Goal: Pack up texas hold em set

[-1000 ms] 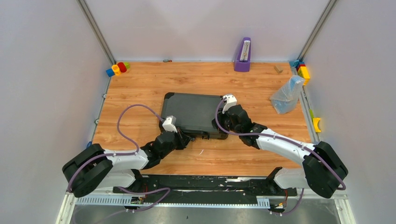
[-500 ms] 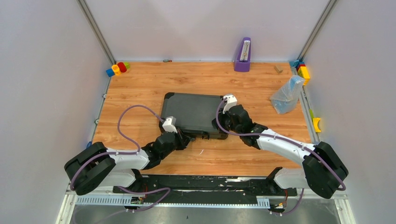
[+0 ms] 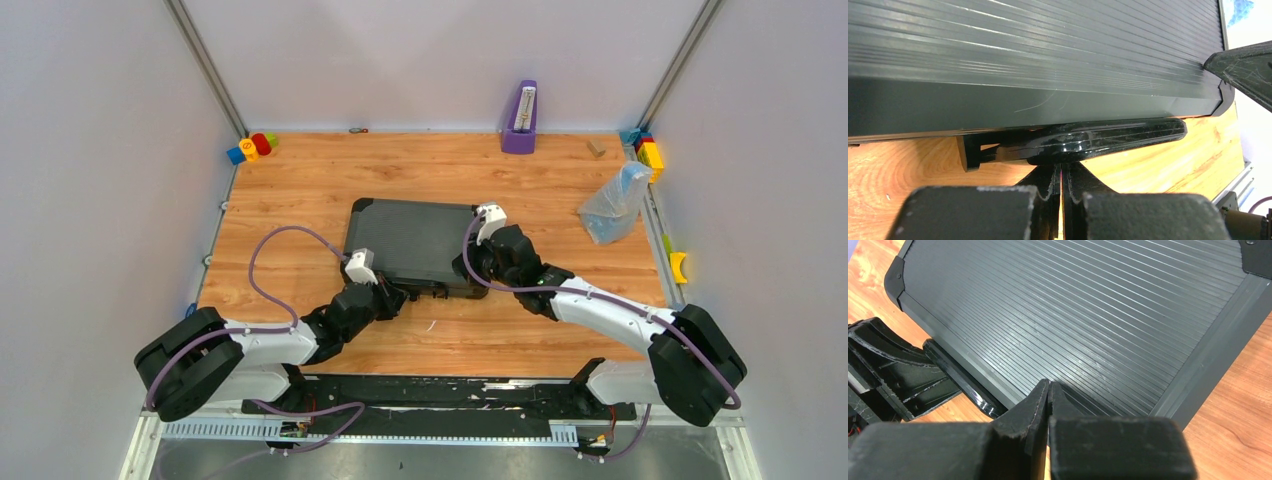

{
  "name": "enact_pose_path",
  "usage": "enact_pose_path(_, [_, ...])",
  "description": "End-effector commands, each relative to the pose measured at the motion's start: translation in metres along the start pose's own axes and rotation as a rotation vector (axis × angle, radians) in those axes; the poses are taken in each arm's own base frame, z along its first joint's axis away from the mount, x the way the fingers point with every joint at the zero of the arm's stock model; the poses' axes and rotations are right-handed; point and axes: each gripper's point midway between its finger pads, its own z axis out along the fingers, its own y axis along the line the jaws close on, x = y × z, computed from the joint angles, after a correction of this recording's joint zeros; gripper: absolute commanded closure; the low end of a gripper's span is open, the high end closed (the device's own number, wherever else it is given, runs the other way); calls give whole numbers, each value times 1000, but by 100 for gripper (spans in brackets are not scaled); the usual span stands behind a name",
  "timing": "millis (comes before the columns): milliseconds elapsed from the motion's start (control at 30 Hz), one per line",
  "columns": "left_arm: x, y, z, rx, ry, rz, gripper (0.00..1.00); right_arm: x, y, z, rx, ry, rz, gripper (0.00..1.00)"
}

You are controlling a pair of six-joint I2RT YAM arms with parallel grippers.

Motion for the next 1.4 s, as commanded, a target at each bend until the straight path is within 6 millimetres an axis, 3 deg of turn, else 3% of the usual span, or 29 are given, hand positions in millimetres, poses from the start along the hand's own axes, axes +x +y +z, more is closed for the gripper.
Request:
enact_pose_path(0, [-17,-3,1,-3,-78,-23,100,19,4,-5,-47,57,-29,96])
enact_pose_path(133, [-7,-6,-4,8,-15,-24,100,20,10,-6,-83,59,-38,95])
enact_pose_path(300, [12,12,-24,-76,99,-45,95,18,10,-6,-86,52,-41,95])
enact_pose_path(467, [16,14,-42,-90,159,-37,95,19,14,-6,-105,56,-40,94])
enact_pose_path(600, [0,0,-53,-56,142,3,94,22,18,-5,-124,65,-53,94])
enact_pose_path(833, [-57,-20,-70,-86,31,171,92,23,21,-6,-131,63,-70,93])
enact_pose_path(1067, [-86,-31,-59,-132,1,283,96,23,21,-4,-129,68,-72,93])
enact_pose_path(1200, [-88,-36,-43,-136,61,329,96,24,20,-4,-127,70,-74,93])
enact_pose_path(1367, [-75,-34,-29,-166,151,367,96,23,20,-5,-123,66,-77,94])
